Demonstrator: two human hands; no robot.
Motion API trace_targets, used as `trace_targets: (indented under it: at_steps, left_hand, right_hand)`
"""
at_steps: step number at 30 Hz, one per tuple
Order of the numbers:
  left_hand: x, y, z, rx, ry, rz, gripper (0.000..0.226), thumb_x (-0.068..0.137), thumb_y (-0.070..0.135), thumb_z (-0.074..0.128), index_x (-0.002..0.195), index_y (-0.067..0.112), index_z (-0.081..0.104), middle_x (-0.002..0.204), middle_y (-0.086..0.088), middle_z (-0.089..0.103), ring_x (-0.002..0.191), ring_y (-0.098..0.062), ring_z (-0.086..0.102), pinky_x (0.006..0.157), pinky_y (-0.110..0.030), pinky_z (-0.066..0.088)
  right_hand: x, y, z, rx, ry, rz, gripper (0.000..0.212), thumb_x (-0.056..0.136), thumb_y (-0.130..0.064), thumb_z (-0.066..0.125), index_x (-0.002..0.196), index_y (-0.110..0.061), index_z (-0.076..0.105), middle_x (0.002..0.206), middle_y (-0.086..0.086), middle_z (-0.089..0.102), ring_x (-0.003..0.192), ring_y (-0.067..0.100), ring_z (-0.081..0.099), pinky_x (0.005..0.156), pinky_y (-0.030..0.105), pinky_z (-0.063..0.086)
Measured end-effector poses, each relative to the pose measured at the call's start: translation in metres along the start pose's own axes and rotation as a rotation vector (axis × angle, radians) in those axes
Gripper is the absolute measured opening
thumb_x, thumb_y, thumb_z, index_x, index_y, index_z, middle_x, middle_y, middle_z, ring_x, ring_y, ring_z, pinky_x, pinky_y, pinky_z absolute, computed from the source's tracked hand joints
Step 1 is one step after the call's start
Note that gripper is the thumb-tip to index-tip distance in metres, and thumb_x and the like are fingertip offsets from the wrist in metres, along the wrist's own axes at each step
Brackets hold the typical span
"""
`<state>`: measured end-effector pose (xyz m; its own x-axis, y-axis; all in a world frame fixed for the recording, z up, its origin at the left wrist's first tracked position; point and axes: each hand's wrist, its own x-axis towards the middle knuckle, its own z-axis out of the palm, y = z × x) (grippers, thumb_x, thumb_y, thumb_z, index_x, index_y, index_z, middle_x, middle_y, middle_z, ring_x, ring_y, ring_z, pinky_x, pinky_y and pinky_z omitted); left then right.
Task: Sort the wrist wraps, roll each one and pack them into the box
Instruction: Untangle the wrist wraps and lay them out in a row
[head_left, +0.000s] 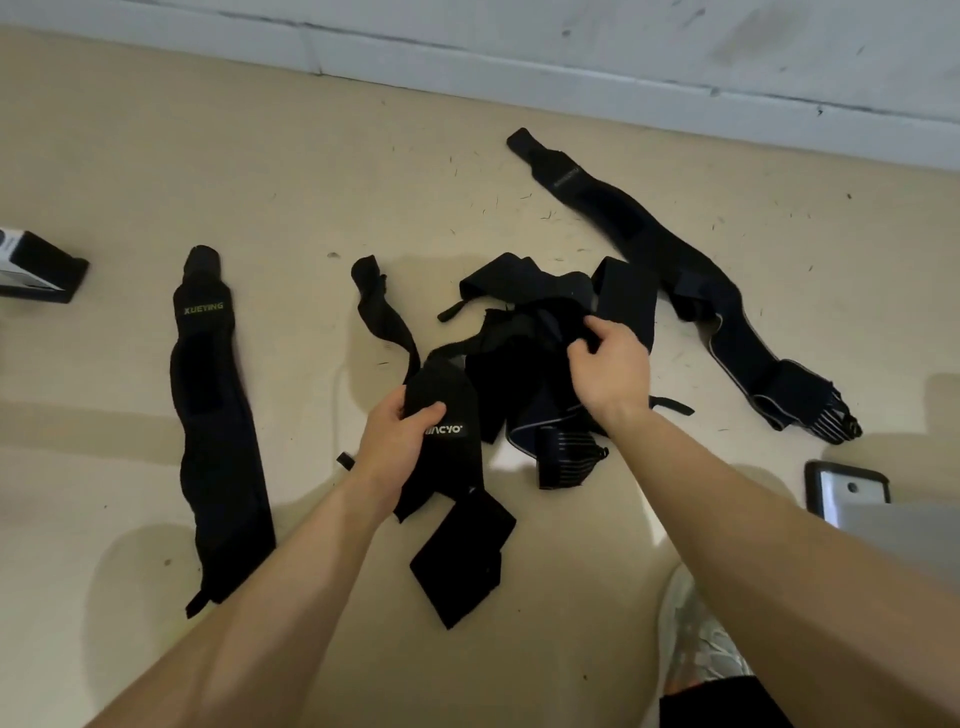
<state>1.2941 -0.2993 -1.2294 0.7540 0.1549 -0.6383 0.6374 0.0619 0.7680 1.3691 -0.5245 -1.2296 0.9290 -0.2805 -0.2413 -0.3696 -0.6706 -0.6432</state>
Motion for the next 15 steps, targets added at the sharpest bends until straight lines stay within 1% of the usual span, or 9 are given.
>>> trace_targets:
  at_steps: [1,2,3,4,5,7,10,12,15]
  left_hand:
    - [0.002,0.001,0.001,-0.008,0.013,-0.003,0.021,0.099,0.015,0.065,0.114,0.028,0.072,0.112,-0.003,0.078,0.109,-0.026,0.072,0.103,-0.053,0.055]
    - [0.003,0.003,0.001,-0.023,0.031,-0.008,0.021,0.098,0.015,0.065,0.113,0.028,0.073,0.11,-0.003,0.078,0.108,-0.027,0.072,0.102,-0.055,0.055]
    - [0.004,0.005,0.002,-0.046,0.052,-0.015,0.021,0.098,0.015,0.064,0.112,0.027,0.073,0.109,-0.004,0.078,0.107,-0.029,0.073,0.102,-0.056,0.055]
    - [0.005,0.007,0.003,-0.073,0.073,-0.023,0.021,0.097,0.014,0.062,0.109,0.027,0.073,0.108,-0.006,0.078,0.107,-0.03,0.072,0.101,-0.057,0.055]
    - [0.005,0.01,0.003,-0.102,0.09,-0.031,0.021,0.096,0.013,0.061,0.106,0.027,0.073,0.108,-0.008,0.077,0.107,-0.032,0.072,0.101,-0.059,0.055]
    - [0.003,0.017,0.004,-0.148,0.104,-0.046,0.019,0.095,0.013,0.061,0.105,0.025,0.072,0.11,-0.011,0.075,0.109,-0.035,0.07,0.102,-0.061,0.053]
    - [-0.001,0.026,0.005,-0.177,0.114,-0.053,0.019,0.093,0.013,0.061,0.108,0.021,0.071,0.111,-0.012,0.075,0.11,-0.036,0.069,0.104,-0.06,0.053]
    - [-0.006,0.032,0.007,-0.192,0.114,-0.046,0.019,0.094,0.012,0.061,0.109,0.017,0.071,0.111,-0.013,0.074,0.109,-0.036,0.07,0.102,-0.058,0.054]
    - [-0.013,0.037,0.009,-0.175,0.118,-0.024,0.019,0.094,0.014,0.061,0.11,0.018,0.07,0.112,-0.012,0.073,0.109,-0.033,0.069,0.1,-0.053,0.056]
  right_hand:
    - [0.0,-0.001,-0.006,0.095,0.056,0.033,0.033,0.098,-0.02,0.056,0.127,-0.015,0.07,0.123,-0.001,0.069,0.108,0.017,0.065,0.096,0.027,0.048]
    - [0.002,0.0,-0.011,0.203,0.091,0.074,0.023,0.096,-0.021,0.059,0.113,-0.018,0.076,0.105,-0.005,0.073,0.098,0.015,0.068,0.092,0.026,0.051]
    - [0.005,0.001,-0.017,0.324,0.102,0.128,0.016,0.094,-0.021,0.062,0.097,-0.021,0.078,0.092,-0.007,0.074,0.092,0.018,0.07,0.089,0.03,0.056]
    - [0.008,0.001,-0.024,0.451,0.095,0.179,0.014,0.092,-0.021,0.064,0.087,-0.021,0.077,0.084,-0.005,0.073,0.089,0.022,0.072,0.086,0.035,0.061]
    - [0.008,0.0,-0.031,0.565,0.062,0.224,0.014,0.092,-0.019,0.063,0.084,-0.018,0.075,0.082,-0.001,0.072,0.086,0.026,0.073,0.081,0.038,0.063]
    - [0.007,-0.001,-0.045,0.685,-0.019,0.254,0.015,0.096,-0.015,0.06,0.09,-0.011,0.074,0.088,0.006,0.072,0.082,0.026,0.074,0.075,0.036,0.064]
    - [0.003,-0.003,-0.063,0.745,-0.113,0.237,0.019,0.1,-0.008,0.053,0.103,-0.006,0.072,0.098,0.012,0.074,0.087,0.027,0.075,0.077,0.037,0.064]
    - [-0.002,-0.008,-0.071,0.814,-0.176,0.242,0.025,0.099,-0.001,0.046,0.101,-0.008,0.07,0.097,0.015,0.074,0.089,0.029,0.076,0.078,0.037,0.063]
    - [-0.008,-0.011,-0.073,0.673,-0.219,0.23,0.033,0.097,0.004,0.039,0.093,-0.011,0.068,0.093,0.015,0.072,0.088,0.027,0.076,0.08,0.037,0.062]
